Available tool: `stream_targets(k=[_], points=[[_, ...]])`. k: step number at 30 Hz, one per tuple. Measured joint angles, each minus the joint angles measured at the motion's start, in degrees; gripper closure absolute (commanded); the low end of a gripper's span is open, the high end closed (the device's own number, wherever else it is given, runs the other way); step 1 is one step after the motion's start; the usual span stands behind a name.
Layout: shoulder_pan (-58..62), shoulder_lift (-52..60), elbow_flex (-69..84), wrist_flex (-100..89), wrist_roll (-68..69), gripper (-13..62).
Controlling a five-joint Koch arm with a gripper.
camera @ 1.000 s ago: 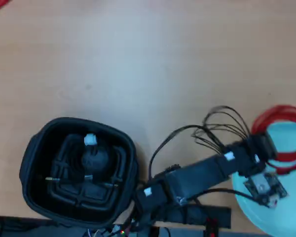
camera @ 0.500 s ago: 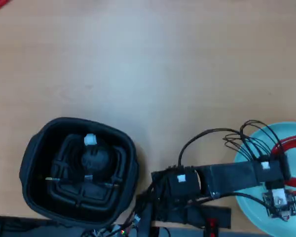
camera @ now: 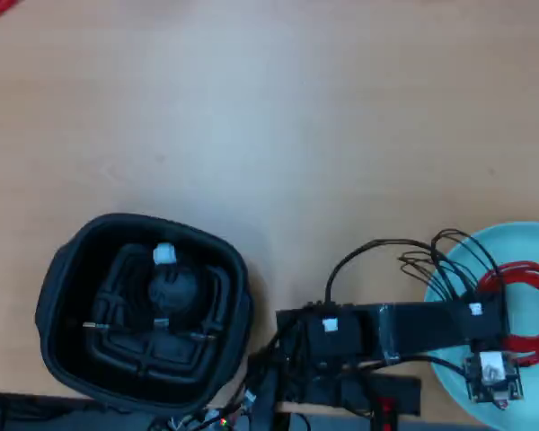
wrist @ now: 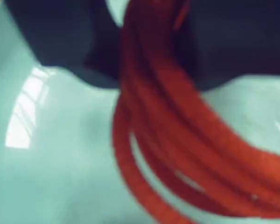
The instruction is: Put a black charging cable in a black bowl and put a red charging cable in a green bowl
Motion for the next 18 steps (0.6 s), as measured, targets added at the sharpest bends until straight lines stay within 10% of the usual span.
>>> stream_targets(k=[6, 18], points=[[0.00, 0.09, 6.94, -12.04, 0.00, 31.0], [-3.96, 14.59, 9.14, -18.37, 0.00, 30.7]])
